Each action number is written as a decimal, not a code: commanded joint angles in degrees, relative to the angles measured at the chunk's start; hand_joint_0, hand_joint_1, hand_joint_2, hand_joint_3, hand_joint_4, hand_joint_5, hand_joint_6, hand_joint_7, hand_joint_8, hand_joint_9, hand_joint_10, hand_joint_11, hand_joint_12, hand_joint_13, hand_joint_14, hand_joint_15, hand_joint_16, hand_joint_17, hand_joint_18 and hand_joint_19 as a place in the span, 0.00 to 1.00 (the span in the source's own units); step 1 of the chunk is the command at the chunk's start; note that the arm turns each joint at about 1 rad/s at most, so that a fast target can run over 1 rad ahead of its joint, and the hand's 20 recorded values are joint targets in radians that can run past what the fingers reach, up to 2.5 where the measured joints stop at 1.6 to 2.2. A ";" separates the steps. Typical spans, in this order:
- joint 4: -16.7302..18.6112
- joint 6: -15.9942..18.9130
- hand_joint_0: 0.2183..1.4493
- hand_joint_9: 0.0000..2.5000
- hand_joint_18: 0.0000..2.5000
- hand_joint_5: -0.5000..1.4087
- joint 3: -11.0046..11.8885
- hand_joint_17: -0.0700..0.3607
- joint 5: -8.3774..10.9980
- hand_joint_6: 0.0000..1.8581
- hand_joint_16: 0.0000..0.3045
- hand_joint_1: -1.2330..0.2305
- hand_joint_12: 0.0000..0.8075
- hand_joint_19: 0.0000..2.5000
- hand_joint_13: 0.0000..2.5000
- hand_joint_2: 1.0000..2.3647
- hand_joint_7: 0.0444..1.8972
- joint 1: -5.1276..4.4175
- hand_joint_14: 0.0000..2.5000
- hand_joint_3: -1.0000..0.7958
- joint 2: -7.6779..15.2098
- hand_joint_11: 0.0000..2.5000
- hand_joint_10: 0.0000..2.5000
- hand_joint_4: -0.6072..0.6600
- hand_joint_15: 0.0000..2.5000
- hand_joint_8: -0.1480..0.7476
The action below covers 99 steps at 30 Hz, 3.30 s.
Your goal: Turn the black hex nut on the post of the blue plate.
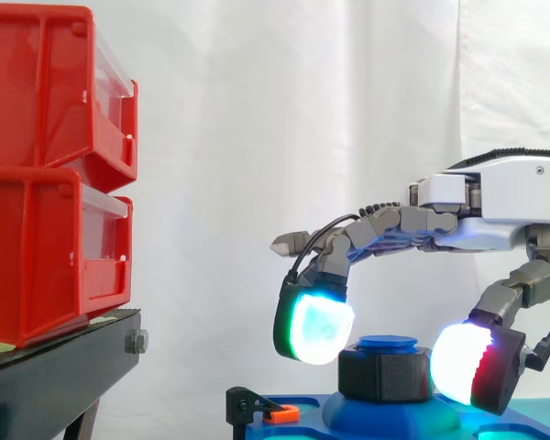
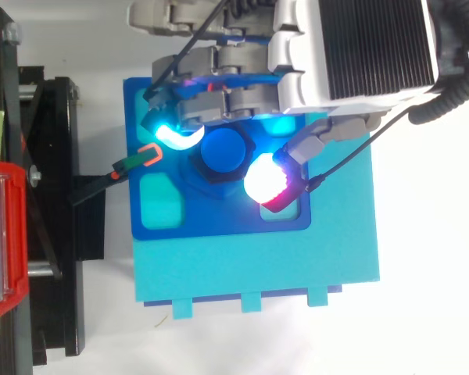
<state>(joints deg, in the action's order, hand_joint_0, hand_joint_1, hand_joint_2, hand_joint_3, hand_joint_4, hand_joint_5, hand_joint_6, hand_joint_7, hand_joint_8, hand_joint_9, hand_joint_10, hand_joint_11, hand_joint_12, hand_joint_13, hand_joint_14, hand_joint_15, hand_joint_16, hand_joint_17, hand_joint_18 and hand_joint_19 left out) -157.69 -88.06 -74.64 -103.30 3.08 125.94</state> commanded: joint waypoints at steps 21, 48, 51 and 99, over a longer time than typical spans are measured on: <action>-0.86 0.00 0.14 0.00 0.07 0.11 0.02 0.36 -0.15 0.27 0.12 0.42 0.29 0.10 0.02 0.00 0.44 0.17 0.00 0.28 -0.08 0.03 0.35 0.63 0.03 0.24; -2.00 0.00 0.13 0.00 0.07 0.11 0.02 0.37 -0.24 0.27 0.13 0.40 0.30 0.09 0.03 0.00 0.44 0.69 0.00 0.28 -0.08 0.02 0.39 0.63 0.04 0.26; -2.09 0.00 0.12 0.00 0.07 0.11 0.11 0.37 -0.24 0.27 0.13 0.40 0.29 0.10 0.03 0.00 0.44 0.78 0.00 0.28 -0.08 0.02 0.42 0.63 0.04 0.27; -5.34 -0.71 0.08 0.00 0.03 0.13 1.52 0.40 -1.73 0.27 0.15 0.42 0.32 0.06 0.01 0.00 0.43 0.69 0.00 0.28 -0.17 0.00 0.41 0.74 0.06 0.38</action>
<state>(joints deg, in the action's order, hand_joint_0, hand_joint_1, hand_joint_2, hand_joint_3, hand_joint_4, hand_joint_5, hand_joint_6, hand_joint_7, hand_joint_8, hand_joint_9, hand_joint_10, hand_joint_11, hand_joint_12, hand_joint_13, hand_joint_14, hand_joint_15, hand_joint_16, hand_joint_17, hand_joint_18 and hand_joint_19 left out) -162.87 -88.77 -73.13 -105.03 3.80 125.77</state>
